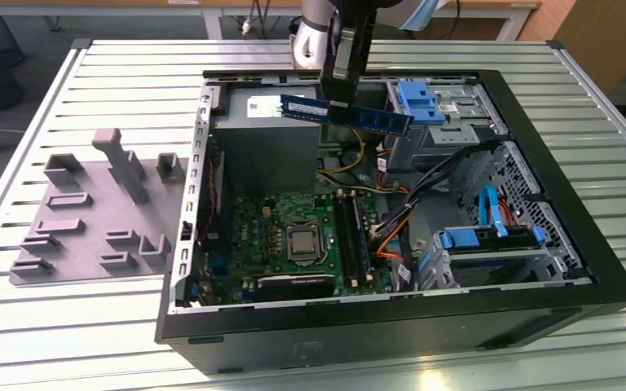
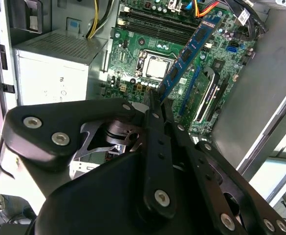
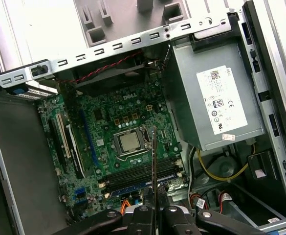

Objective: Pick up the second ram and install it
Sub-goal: 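Insert the second ram into the second slot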

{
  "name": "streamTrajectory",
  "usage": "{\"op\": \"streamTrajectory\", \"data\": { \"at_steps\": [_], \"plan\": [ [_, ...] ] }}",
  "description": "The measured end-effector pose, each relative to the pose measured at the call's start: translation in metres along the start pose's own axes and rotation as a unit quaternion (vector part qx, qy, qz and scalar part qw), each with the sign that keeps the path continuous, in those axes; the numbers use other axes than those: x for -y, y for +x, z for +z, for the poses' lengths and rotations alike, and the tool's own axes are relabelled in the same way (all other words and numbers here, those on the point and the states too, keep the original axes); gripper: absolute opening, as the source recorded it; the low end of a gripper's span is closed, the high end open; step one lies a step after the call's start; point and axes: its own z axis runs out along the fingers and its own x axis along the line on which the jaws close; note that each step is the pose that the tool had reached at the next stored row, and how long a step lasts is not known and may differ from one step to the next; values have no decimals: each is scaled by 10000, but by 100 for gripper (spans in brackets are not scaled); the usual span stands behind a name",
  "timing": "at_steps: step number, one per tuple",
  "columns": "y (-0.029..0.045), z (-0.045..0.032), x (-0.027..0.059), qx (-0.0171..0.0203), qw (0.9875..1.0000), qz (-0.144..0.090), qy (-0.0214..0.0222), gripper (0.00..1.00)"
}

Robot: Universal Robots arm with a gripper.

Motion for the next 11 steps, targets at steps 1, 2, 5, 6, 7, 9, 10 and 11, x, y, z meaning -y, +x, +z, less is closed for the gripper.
{"op": "streamTrajectory", "data": {
  "at_steps": [1, 2, 5, 6, 7, 9, 10, 11],
  "plan": [
    [0, 0, 0, 0, 10000, 0, 0, 14],
    [0, 0, 0, 0, 10000, 2, 0, 14],
    [0, 0, 0, 1, 10000, 32, 0, 14],
    [0, 0, 0, 1, 10000, 55, 0, 14],
    [0, 0, 0, 1, 10000, 85, 0, 14],
    [0, 0, 0, 2, 9999, 147, 0, 14],
    [0, 0, 0, 2, 9998, 182, -1, 14],
    [0, 0, 0, 3, 9998, 217, -1, 14]
  ]
}}
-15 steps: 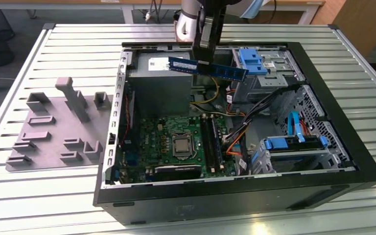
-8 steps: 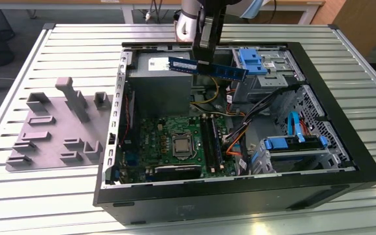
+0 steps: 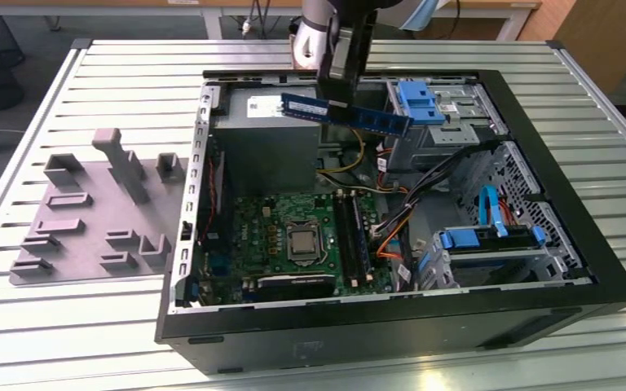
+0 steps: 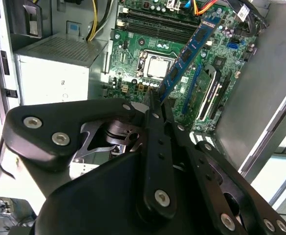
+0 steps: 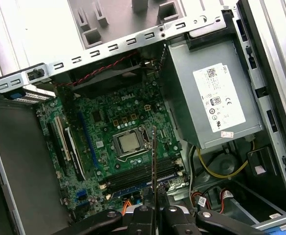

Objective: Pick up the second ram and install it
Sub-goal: 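Insert the second ram into the second slot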

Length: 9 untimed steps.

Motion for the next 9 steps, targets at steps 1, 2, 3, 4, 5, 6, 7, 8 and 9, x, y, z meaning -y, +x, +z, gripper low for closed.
{"op": "streamTrajectory", "data": {
  "at_steps": [1, 2, 3, 4, 5, 6, 7, 8, 9],
  "plan": [
    [0, 0, 0, 1, 10000, 38, 0, 14],
    [0, 0, 0, 1, 10000, 85, 0, 14],
    [0, 0, 0, 2, 9999, 131, -1, 14],
    [0, 0, 0, 3, 9998, 179, -1, 14],
    [0, 0, 0, 3, 9997, 229, -1, 14],
    [0, 1, 0, 5, 9994, 342, -1, 14],
    [0, 1, 0, 5, 9992, 407, -1, 14],
    [0, 2, 0, 7, 9985, 544, -1, 14],
    [0, 2, 0, 8, 9981, 615, -2, 14]
  ]
}}
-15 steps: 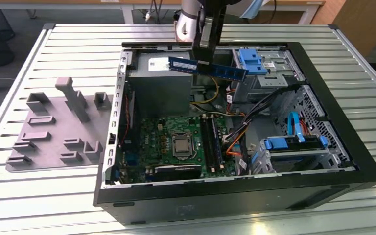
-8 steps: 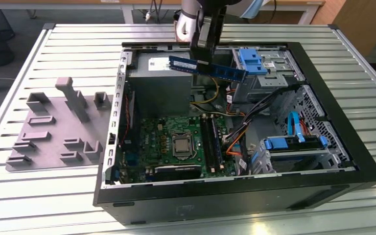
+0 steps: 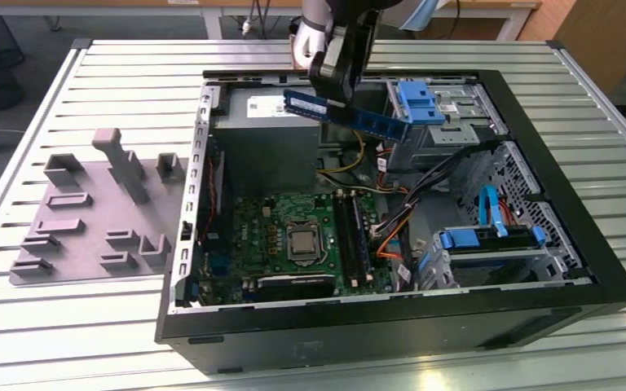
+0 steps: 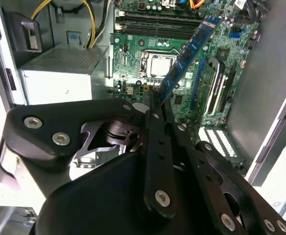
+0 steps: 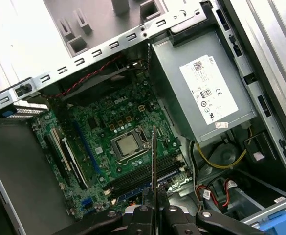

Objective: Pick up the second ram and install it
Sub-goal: 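Insert the second ram into the second slot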

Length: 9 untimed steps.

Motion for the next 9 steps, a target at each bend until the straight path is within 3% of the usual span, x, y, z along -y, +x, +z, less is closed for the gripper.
{"op": "streamTrajectory", "data": {
  "at_steps": [5, 9],
  "plan": [
    [0, 1, 0, 3, 9993, 376, 0, 14],
    [0, 3, 0, 4, 9977, 684, 0, 14]
  ]
}}
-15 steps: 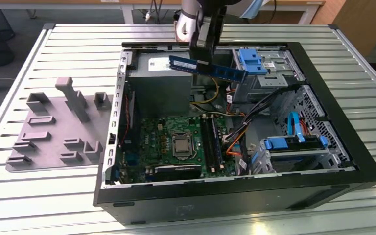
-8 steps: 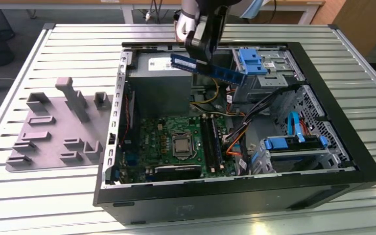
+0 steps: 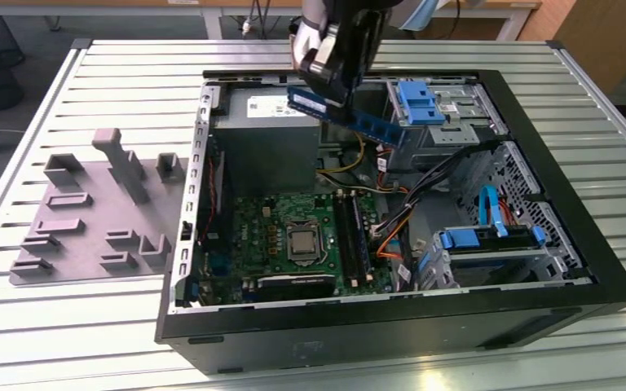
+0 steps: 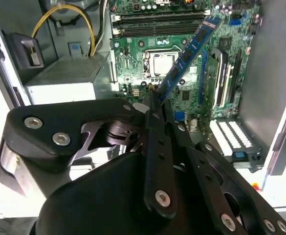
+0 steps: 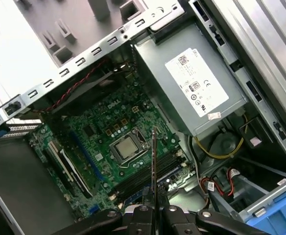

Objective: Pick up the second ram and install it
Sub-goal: 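Insert the second ram into the second slot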

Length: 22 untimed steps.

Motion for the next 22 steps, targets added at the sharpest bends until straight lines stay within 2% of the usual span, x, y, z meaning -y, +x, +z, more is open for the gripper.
{"op": "streamTrajectory", "data": {
  "at_steps": [3, 6, 11, 14, 17, 22],
  "plan": [
    [0, 2, 0, 1, 9997, 247, 0, 14],
    [0, 3, 0, 2, 9988, 498, 2, 14],
    [0, 6, 0, 0, 9957, 925, 5, 14],
    [0, 9, 0, 0, 9930, 1177, 6, 14],
    [0, 11, 0, 0, 9896, 1436, 8, 14],
    [0, 15, 0, 0, 9826, 1857, 10, 14]
  ]
}}
